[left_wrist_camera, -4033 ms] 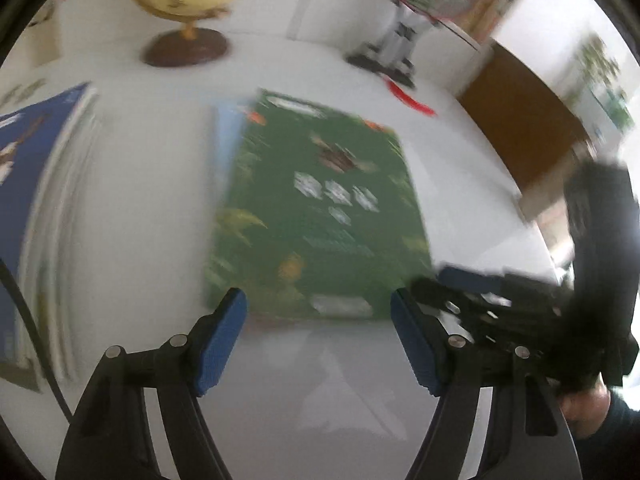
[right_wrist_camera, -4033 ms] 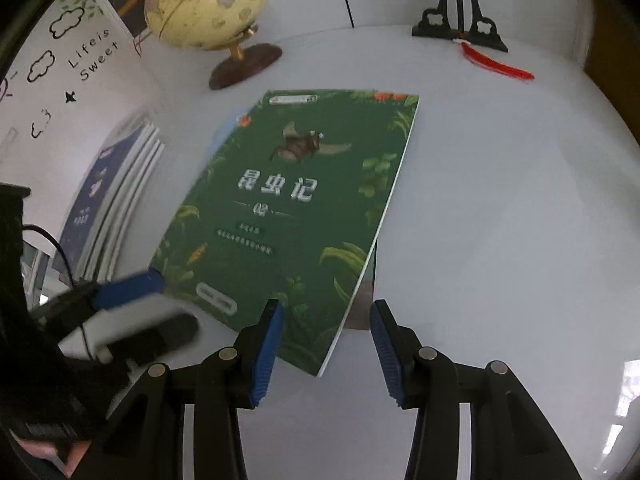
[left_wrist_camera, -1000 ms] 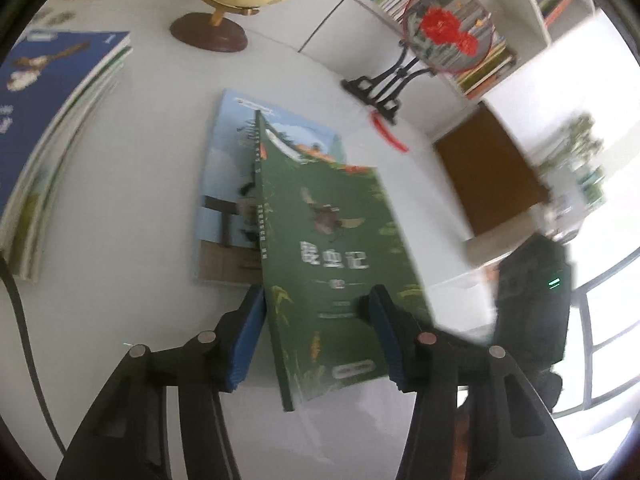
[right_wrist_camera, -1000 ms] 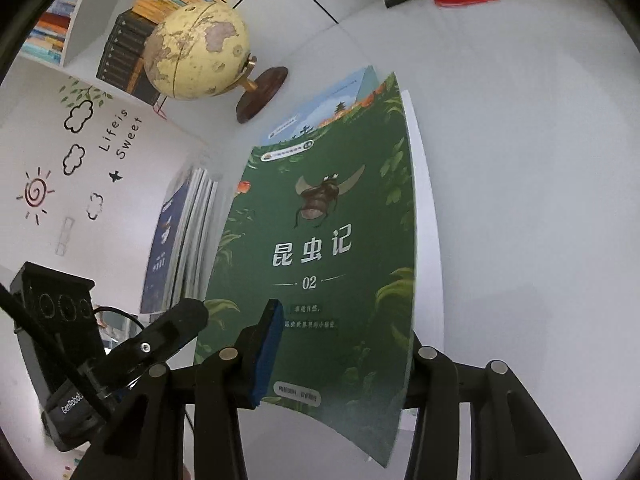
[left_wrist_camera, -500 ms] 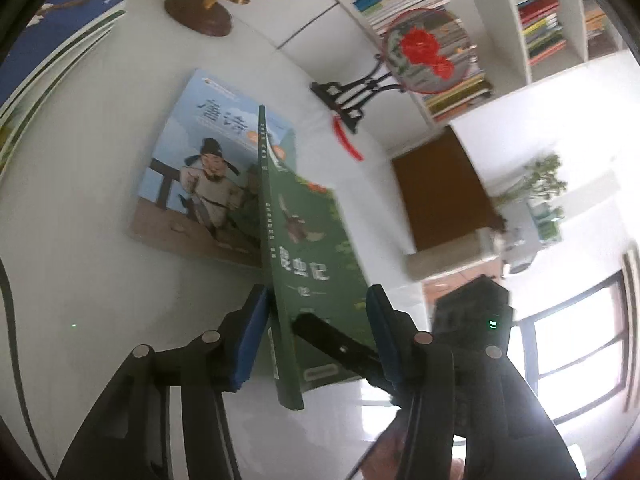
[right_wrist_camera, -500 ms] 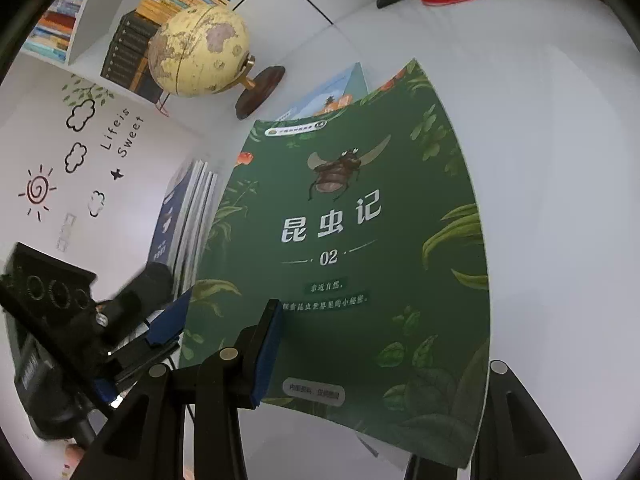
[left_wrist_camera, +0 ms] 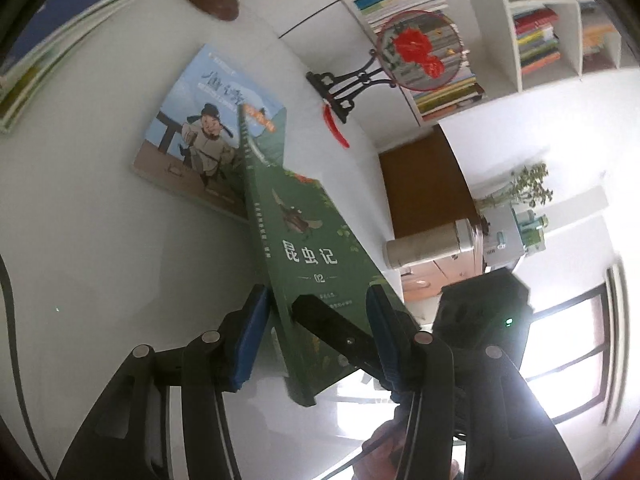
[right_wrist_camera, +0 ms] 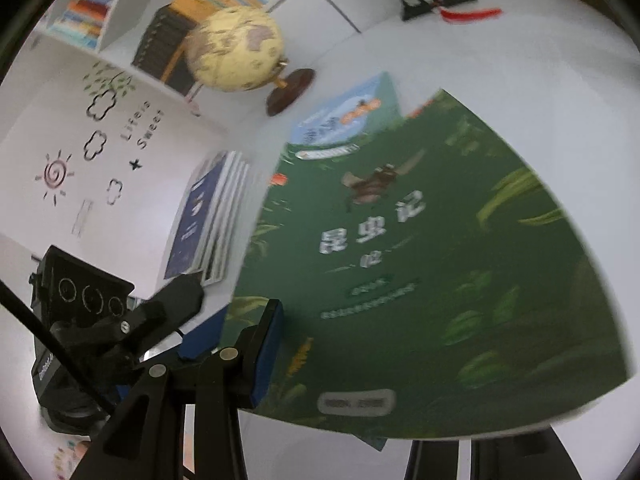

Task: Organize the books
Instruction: 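Lift and carry the green book with both tools over the blue pile, then lower the green book onto the blue pile and open both tools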

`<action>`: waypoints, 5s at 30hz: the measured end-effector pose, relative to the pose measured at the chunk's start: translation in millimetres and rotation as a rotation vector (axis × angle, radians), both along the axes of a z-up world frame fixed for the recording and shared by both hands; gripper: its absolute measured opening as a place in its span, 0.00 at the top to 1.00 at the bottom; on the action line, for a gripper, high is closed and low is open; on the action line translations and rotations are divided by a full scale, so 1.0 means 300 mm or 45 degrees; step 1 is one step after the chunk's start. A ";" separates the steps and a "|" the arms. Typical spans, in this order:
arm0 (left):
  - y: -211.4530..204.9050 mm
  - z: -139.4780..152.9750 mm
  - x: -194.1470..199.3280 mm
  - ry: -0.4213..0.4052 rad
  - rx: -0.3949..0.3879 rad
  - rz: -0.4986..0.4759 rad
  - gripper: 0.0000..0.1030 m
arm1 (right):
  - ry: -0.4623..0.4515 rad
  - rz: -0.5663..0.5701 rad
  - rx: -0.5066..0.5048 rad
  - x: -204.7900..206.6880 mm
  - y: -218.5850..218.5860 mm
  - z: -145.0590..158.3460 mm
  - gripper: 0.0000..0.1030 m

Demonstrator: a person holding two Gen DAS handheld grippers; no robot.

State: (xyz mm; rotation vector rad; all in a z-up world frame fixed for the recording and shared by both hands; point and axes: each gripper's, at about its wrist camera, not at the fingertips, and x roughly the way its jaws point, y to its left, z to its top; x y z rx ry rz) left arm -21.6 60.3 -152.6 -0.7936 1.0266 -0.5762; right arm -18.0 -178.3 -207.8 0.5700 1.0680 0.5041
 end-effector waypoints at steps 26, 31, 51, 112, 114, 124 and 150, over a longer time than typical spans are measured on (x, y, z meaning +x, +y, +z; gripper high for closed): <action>0.322 -0.057 0.151 0.047 0.074 -0.099 0.55 | -0.176 0.152 -0.297 0.019 0.411 0.152 0.57; 0.337 -0.182 0.175 0.146 0.081 -0.107 0.55 | 0.055 0.118 -0.295 -0.022 0.315 0.016 0.56; 0.314 -0.248 0.211 0.224 0.051 -0.158 0.55 | 0.082 -0.179 -0.108 0.054 0.101 -0.090 0.50; 0.667 0.297 0.157 -0.332 0.420 0.167 0.89 | -0.407 0.116 -0.157 0.177 0.638 0.412 0.83; 0.724 0.280 0.171 -0.314 0.434 0.194 0.89 | -0.404 0.147 -0.148 0.198 0.700 0.403 0.83; 0.840 0.151 0.259 -0.256 0.557 0.246 0.88 | -0.323 0.193 -0.171 0.313 0.940 0.284 0.83; 1.004 -0.064 0.135 0.106 0.585 0.435 0.76 | -0.084 0.240 -0.276 0.348 1.023 0.066 0.71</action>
